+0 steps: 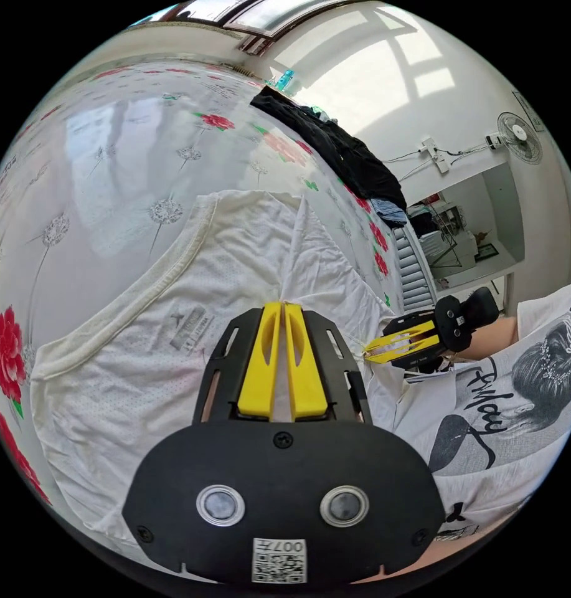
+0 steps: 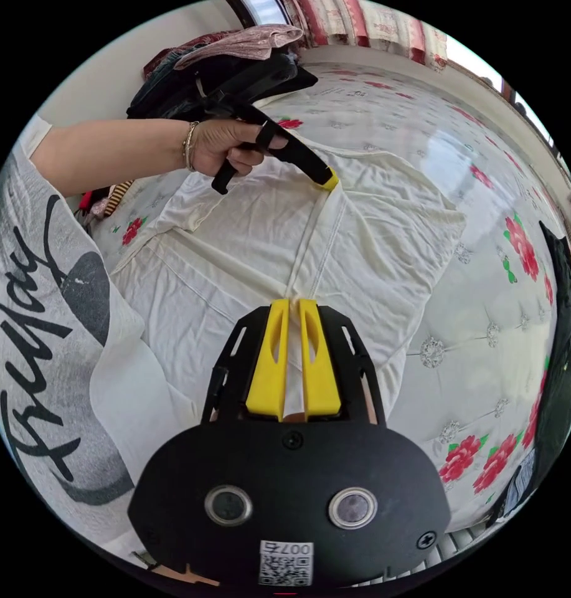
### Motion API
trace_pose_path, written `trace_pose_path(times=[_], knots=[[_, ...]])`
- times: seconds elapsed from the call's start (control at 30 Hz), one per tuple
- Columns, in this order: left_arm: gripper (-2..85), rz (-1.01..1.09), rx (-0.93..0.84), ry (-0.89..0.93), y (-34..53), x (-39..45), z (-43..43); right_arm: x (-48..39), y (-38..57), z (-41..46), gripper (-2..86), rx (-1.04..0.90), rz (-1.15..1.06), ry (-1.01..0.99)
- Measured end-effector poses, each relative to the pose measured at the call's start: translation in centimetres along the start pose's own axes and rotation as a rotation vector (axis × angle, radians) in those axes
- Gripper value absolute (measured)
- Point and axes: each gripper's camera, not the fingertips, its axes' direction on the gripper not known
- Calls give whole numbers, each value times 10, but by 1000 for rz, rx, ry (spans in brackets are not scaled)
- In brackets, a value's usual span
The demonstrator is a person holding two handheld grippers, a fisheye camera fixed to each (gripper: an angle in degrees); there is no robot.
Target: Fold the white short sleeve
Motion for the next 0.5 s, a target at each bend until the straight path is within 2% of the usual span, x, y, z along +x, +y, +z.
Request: trace_pose_path(times=[0.23, 0.33, 0.5], knots=[[9, -38, 49, -49, 26, 19, -30, -5, -8, 1, 6, -37, -56, -15], [35, -87, 100, -84, 52, 30, -54, -3, -7, -12, 7, 12, -50, -12], [56, -230, 188, -127, 121, 54, -97, 11, 9, -32, 15, 48, 48, -37]])
